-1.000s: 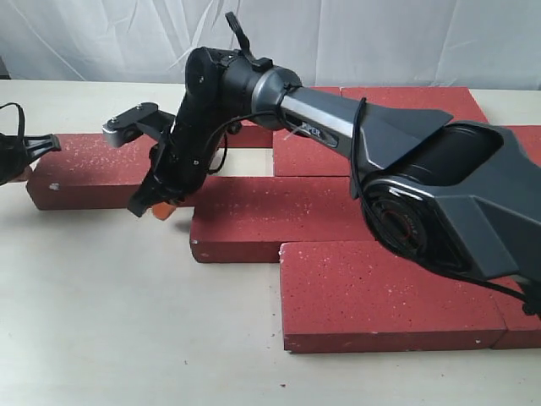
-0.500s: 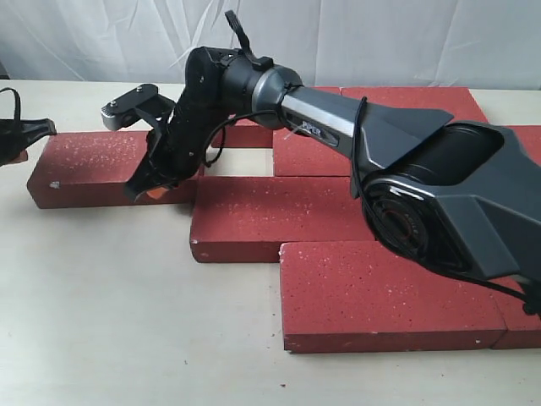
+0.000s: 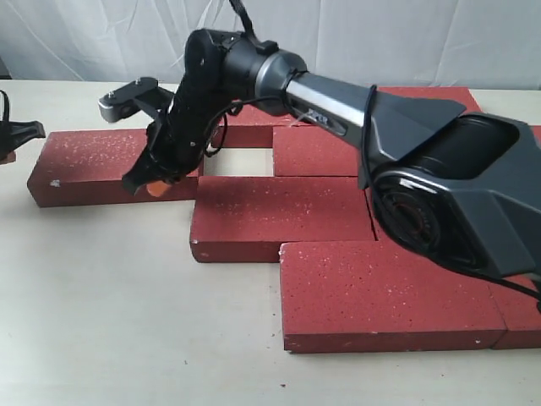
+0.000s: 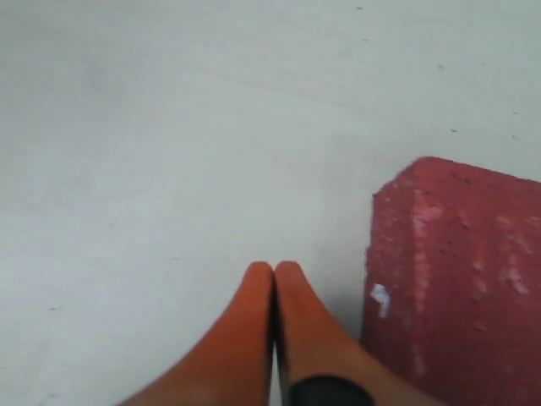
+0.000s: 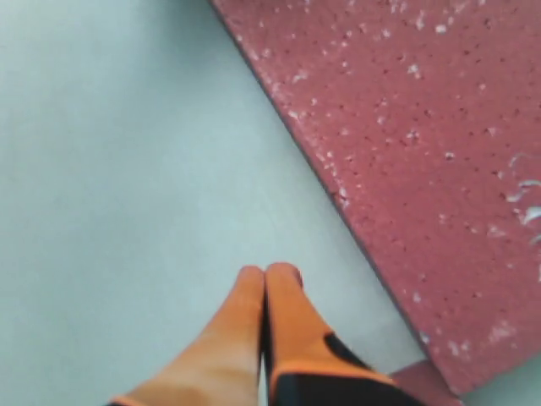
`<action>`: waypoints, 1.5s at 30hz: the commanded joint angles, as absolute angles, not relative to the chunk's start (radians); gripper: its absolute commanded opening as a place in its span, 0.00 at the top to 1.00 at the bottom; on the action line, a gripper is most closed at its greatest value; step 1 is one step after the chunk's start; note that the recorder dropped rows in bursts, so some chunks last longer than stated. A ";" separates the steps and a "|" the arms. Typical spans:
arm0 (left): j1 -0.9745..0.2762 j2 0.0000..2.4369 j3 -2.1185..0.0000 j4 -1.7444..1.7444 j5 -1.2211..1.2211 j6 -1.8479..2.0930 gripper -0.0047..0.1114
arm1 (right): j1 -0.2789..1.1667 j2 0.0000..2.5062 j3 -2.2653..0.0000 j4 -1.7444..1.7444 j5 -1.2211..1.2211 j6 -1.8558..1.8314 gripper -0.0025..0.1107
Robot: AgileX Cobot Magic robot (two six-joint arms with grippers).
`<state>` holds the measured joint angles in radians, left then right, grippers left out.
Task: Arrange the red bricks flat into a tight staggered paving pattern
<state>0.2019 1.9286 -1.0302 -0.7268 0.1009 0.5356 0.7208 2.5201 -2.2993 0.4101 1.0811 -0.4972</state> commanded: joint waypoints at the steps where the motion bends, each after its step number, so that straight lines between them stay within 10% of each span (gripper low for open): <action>1: 0.251 1.934 -1.056 -0.724 0.140 0.554 0.96 | 0.670 2.433 -2.322 0.392 1.062 -0.487 0.99; 27: 0.167 2.118 -1.267 -0.839 0.284 0.556 0.96 | 0.524 2.484 -2.317 0.275 1.131 -0.305 0.99; 45: 0.167 2.121 -1.267 -0.845 0.261 0.556 0.96 | 0.710 2.556 -2.317 0.300 1.059 -0.471 0.99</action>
